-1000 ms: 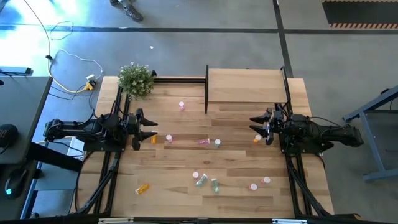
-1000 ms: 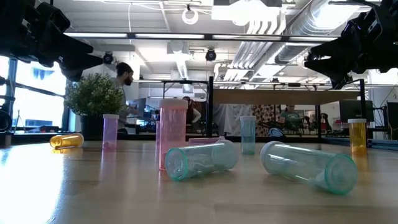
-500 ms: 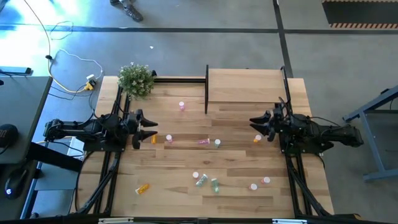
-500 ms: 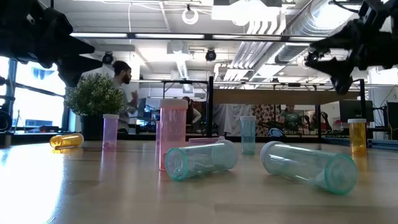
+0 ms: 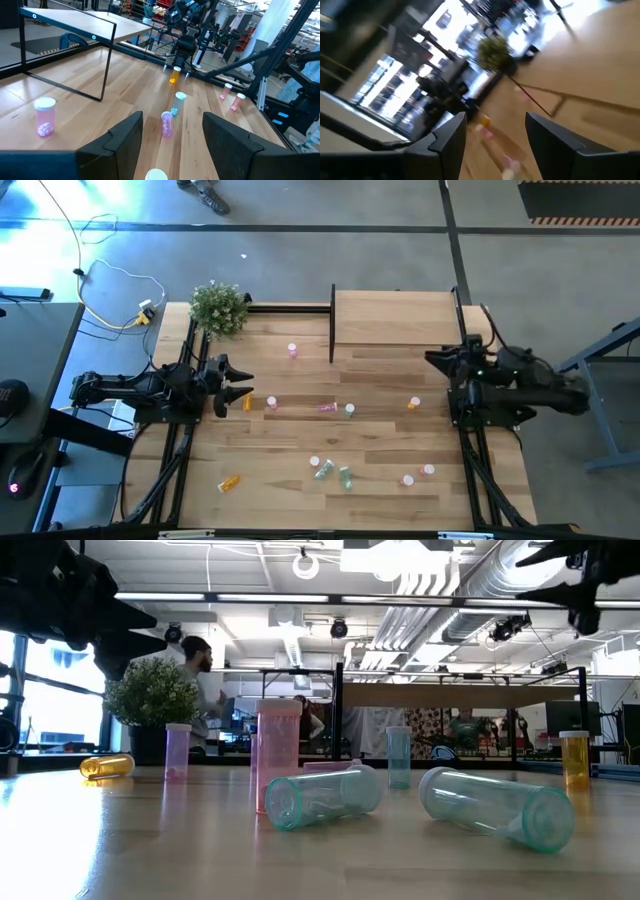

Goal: Pick and place medicine bottles onto shelf by color
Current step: Put the right orange pill bottle on the shelf

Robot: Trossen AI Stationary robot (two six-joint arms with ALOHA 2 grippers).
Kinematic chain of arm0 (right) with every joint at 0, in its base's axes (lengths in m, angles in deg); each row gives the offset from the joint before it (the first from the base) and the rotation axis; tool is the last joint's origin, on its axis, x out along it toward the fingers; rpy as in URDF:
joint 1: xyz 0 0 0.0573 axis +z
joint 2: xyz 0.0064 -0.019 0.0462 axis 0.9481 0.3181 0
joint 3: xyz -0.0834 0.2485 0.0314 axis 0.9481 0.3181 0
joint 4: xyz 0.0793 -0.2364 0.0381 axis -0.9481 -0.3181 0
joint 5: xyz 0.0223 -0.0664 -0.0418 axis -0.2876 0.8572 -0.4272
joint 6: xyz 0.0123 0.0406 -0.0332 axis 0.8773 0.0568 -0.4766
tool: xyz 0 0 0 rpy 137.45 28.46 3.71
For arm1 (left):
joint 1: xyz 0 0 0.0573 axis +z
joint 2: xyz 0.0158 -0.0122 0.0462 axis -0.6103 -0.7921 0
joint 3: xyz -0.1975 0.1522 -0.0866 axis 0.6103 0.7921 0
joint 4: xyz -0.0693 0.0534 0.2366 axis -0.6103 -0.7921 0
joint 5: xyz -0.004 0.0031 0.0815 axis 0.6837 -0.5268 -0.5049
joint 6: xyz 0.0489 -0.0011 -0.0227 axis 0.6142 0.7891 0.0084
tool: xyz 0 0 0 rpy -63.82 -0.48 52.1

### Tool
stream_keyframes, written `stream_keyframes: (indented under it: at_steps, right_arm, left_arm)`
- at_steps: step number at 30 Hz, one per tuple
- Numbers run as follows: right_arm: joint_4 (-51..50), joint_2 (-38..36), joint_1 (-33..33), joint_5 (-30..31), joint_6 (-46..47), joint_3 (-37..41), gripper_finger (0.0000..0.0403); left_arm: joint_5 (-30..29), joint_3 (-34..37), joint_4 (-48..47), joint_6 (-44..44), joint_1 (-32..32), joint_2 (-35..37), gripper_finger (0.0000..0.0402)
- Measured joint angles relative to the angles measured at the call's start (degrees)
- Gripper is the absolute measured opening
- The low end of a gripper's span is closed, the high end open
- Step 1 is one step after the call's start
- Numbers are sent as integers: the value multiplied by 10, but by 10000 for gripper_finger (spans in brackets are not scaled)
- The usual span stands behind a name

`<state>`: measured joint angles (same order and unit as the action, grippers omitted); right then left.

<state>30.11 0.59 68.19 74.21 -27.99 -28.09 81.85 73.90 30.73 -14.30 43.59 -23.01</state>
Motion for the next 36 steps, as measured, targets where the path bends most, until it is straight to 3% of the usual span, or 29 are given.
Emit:
stream_keyframes:
  at_steps: [10,15,19,26,36]
  right_arm:
    - [-345,211,0,-14,122,-247,195]
    - [-434,303,0,-61,131,-312,195]
    - [-458,355,0,-75,106,-305,195]
    - [-455,406,0,-150,53,-230,195]
    - [-341,418,0,-180,70,-130,195]
  left_arm:
    - [0,0,1,0,0,0,195]
    - [-1,0,0,0,0,0,195]
    - [-1,0,0,0,0,0,195]
    - [-1,0,0,0,0,0,195]
    - [-1,0,0,0,0,0,195]
